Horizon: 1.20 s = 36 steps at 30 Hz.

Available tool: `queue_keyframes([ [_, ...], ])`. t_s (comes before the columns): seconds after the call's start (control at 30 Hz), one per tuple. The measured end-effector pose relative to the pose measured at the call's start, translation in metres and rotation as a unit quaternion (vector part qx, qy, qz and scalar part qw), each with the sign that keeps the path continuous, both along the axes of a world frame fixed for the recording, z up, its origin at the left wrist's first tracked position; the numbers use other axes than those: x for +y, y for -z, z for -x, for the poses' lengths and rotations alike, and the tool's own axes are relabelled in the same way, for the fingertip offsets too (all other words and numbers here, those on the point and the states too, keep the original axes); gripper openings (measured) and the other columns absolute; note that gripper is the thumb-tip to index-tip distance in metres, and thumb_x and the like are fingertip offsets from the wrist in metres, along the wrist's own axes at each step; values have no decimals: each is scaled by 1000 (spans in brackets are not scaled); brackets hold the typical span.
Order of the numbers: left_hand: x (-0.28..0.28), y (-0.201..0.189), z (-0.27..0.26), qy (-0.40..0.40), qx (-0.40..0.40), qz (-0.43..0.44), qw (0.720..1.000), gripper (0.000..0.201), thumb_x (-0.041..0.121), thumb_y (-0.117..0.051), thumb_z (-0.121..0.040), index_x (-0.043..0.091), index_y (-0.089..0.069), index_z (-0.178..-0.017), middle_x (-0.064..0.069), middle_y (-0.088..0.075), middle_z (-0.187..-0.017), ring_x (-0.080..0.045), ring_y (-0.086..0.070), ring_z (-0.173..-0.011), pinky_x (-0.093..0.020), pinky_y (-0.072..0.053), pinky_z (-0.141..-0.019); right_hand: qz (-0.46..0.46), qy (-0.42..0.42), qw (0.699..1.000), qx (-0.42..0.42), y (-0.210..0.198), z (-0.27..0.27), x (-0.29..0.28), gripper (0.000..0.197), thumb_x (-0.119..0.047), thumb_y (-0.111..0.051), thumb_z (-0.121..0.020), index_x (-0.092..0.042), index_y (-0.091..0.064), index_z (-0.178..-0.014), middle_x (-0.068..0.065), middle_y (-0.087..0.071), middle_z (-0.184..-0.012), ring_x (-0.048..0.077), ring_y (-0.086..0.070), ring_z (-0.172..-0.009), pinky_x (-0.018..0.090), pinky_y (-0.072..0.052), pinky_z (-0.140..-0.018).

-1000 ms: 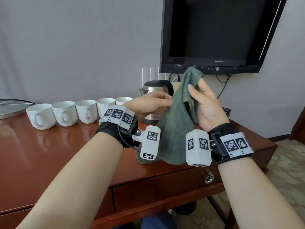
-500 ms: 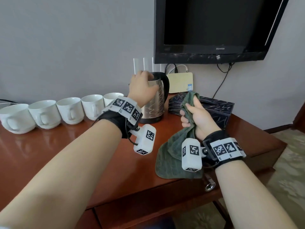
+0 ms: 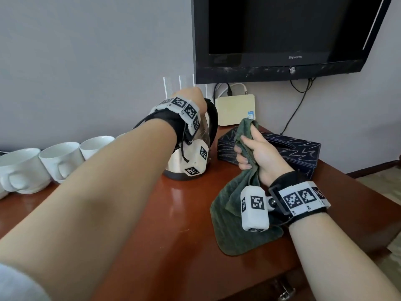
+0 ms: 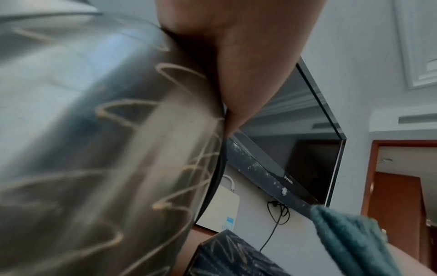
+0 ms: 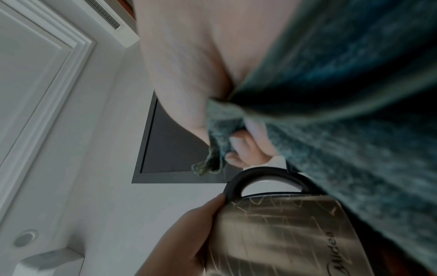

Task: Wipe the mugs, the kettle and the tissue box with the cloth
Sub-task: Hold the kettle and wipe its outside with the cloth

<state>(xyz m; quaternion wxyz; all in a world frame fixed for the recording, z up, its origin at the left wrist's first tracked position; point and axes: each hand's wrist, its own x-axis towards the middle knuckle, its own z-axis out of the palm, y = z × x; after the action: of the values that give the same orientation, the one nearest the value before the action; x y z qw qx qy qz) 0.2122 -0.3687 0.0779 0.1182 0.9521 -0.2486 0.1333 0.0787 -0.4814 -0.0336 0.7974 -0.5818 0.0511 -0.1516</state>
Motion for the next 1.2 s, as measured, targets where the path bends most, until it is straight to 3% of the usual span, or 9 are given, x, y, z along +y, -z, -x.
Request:
queue_keyframes([
  [0.23, 13, -15, 10, 44, 11, -58, 997, 30, 14, -45, -100, 12, -44, -70, 0, -41, -69, -10, -37, -58, -18, -28, -49, -9, 8, 1000, -9, -4, 0, 8, 44, -11, -34, -104, -31, -36, -144, 6, -41, -64, 11, -34, -39, 18, -27, -35],
  [0.33, 30, -16, 19, 51, 15, -86, 995, 13, 14, -46, -101, 9, -58, -102, -4, -55, -91, -17, -50, -77, -16, -28, -50, -22, 12, 1000, -15, -8, 5, 15, 47, -11, -35, -104, -33, -34, -145, 6, -41, -64, 12, -35, -39, 18, -28, -34],
  [0.43, 51, -18, 35, 82, 31, -85, 993, 31, 16, -47, -101, 7, -58, -128, -7, -60, -112, -18, -51, -91, -19, -35, -55, -7, 29, 1000, -3, -12, 12, 25, 48, -10, -35, -104, -33, -34, -146, 7, -43, -65, 12, -37, -39, 18, -29, -35],
  [0.53, 67, -17, 57, 96, 58, -38, 993, 38, 29, -41, -105, 10, -53, -135, -8, -59, -127, -21, -53, -102, -25, -38, -78, 25, 79, 996, 21, -13, 19, 33, 44, -9, -35, -104, -28, -37, -144, 8, -47, -68, 13, -38, -38, 19, -31, -35],
  [0.67, 80, -14, 80, 105, 90, 44, 989, 51, 46, -33, -105, 9, -58, -129, -8, -60, -125, -25, -53, -120, -28, -37, -91, 44, 133, 989, 37, -18, 33, 48, 44, -7, -35, -103, -27, -40, -141, 10, -56, -80, 13, -39, -39, 21, -33, -36],
  [0.8, 89, -8, 98, 119, 60, 128, 983, 26, 32, -54, -98, 10, -62, -85, 0, -56, -77, -19, -56, -84, -22, -39, -59, 84, 111, 988, 69, -25, 44, 63, 46, -7, -39, -101, -31, -41, -141, 11, -60, -90, 14, -42, -39, 22, -35, -38],
  [0.9, 100, 0, 114, 118, 10, 131, 984, 3, 18, -62, -88, 15, -63, -87, -4, -60, -99, -20, -53, -102, -28, -45, -74, 112, 50, 989, 77, -31, 57, 78, 26, -5, -40, -99, -13, -57, -118, 6, -50, -56, 14, -40, -33, 20, -30, -36],
  [1.03, 119, 7, 134, 72, -34, 142, 987, 34, 26, -61, -87, 7, -56, -115, -9, -49, -119, -27, -44, -116, -37, -45, -92, 122, 17, 991, 58, -38, 77, 101, 22, -4, -40, -98, -11, -60, -98, 9, -48, -51, 16, -39, -31, 18, -29, -35],
  [1.2, 152, 12, 161, 1, -20, 148, 989, 32, 40, -56, -91, 11, -44, -81, 0, -48, -75, -25, -55, -78, -28, -37, -56, 41, 102, 993, 31, -48, 94, 116, 17, -5, -37, -101, -9, -49, -112, 9, -66, -55, 16, -47, -30, 16, -34, -34],
])
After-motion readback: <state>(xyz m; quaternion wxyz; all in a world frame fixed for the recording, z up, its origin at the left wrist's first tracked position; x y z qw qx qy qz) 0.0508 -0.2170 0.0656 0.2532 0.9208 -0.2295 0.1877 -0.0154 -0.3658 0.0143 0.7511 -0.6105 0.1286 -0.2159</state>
